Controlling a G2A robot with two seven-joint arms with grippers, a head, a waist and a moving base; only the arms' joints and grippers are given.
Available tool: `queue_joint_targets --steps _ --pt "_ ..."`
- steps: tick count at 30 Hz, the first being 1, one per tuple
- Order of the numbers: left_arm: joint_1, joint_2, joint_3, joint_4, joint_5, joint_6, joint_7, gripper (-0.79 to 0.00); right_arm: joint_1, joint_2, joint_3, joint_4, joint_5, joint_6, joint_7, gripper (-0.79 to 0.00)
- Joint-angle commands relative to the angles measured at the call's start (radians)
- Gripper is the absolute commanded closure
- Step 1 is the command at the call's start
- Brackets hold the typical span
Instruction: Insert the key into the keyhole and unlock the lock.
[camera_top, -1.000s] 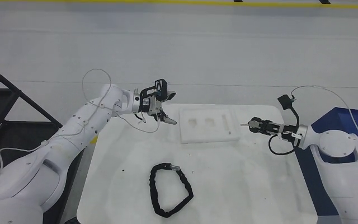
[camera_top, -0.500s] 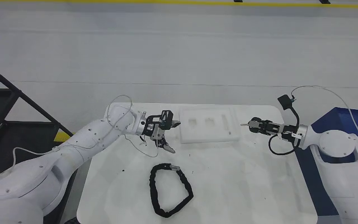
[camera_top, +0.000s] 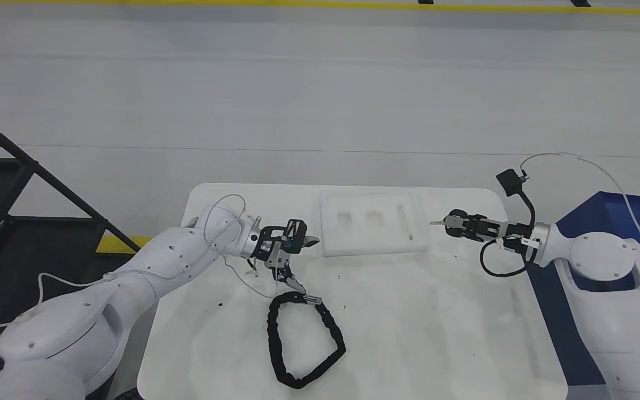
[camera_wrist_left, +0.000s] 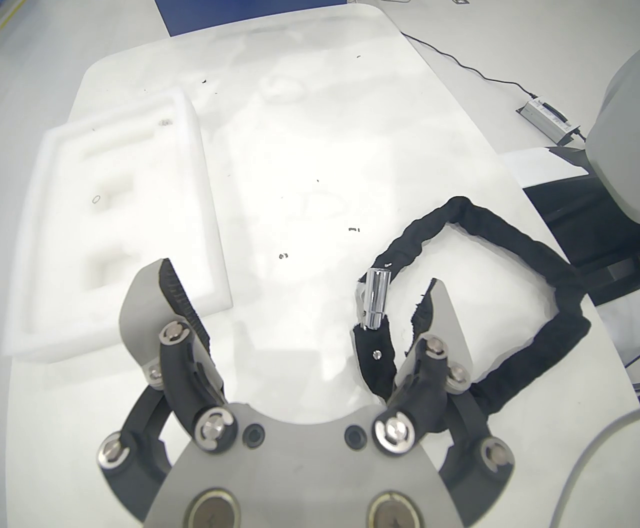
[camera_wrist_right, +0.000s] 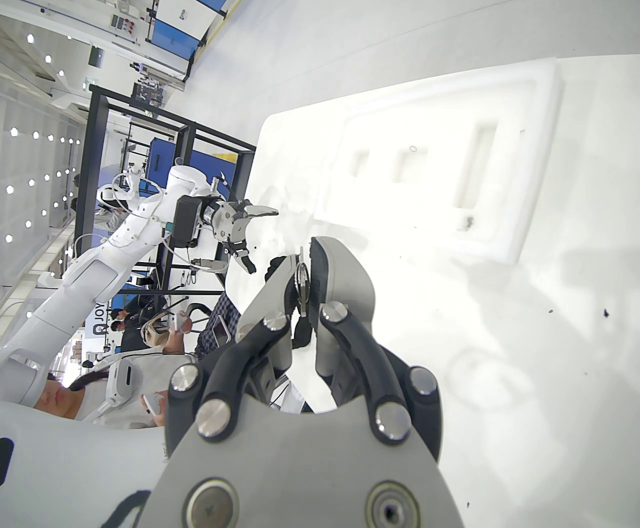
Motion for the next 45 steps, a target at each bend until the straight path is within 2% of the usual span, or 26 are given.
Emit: queue_joint_targets --steps 1,12,22,26,33,43,45 --pt "0.000 0.000 0.000 0.000 0.000 0.000 0.000 -0.785 0.000 0.000 0.000 0.000 0.000 0.000 0.000 0.000" --pt "0.000 0.000 0.000 0.000 0.000 0.000 0.000 -0.785 0.000 0.000 0.000 0.000 0.000 0.000 0.000 0.000" --pt "0.072 0.004 0.000 -0.015 -0.048 0.000 -0.060 -0.785 0.000 0.000 0.000 0.000 0.000 0.000 0.000 0.000" --pt "0.088 0.015 -0.001 -0.038 0.010 0.002 -0.081 -0.785 0.000 0.000 0.000 0.000 0.000 0.000 0.000 0.000" --pt "0.104 0.030 0.000 -0.040 0.119 0.023 -0.009 -0.785 0.000 0.000 0.000 0.000 0.000 0.000 0.000 0.000" --pt "0.114 -0.001 0.000 -0.007 0.245 0.013 0.075 -0.785 0.000 0.000 0.000 0.000 0.000 0.000 0.000 0.000" --pt "0.116 -0.010 0.000 0.005 0.261 0.014 0.087 -0.739 0.000 0.000 0.000 0.000 0.000 0.000 0.000 0.000"
